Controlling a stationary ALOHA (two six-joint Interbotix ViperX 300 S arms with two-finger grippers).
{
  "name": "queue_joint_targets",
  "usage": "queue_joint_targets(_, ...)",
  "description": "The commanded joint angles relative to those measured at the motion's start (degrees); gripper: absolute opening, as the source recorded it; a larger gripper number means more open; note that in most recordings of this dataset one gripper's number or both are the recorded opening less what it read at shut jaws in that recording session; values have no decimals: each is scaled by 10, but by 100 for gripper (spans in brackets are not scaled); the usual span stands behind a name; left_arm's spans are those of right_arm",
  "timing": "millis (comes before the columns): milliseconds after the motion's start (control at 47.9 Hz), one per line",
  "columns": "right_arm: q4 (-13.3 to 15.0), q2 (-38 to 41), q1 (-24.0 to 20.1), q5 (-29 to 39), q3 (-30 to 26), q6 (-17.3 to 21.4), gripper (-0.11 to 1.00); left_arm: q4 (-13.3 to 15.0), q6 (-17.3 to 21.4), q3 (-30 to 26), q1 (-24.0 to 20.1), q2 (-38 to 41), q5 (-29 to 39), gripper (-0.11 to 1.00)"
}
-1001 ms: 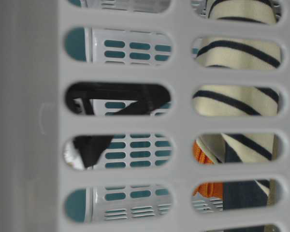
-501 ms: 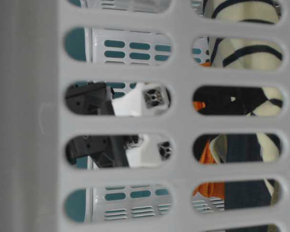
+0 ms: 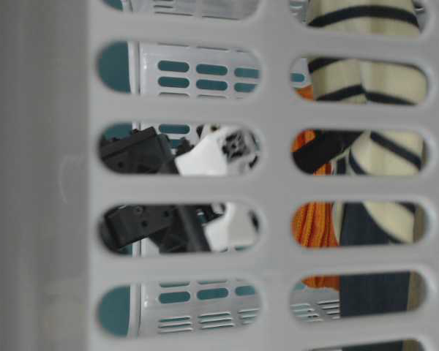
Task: Pick up the slipper from the shopping basket with the left arm.
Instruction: 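Lift the gripped slipper upward out of the basket with the left gripper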
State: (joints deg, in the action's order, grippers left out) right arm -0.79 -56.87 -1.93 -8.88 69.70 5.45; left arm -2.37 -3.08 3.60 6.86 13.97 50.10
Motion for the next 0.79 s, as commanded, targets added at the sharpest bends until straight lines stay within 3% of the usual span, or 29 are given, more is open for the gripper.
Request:
queue_joint_targets(0,-3,3,0,-5,-5,1,0,-2,13,-33,3,-25,27,9)
queue_joint_targets(230,-3,3,0,-5,-4,1,0,-2,48,-128,3,-47,93,9)
queue_joint_targets(542,-3,0,0,-5,-5,2,0,-3,53,-297,4,-47,181,9)
queue_joint_targets(772,-3,-6,0,-3,-5,2,0,-3,54,-387,5,-21,255,9)
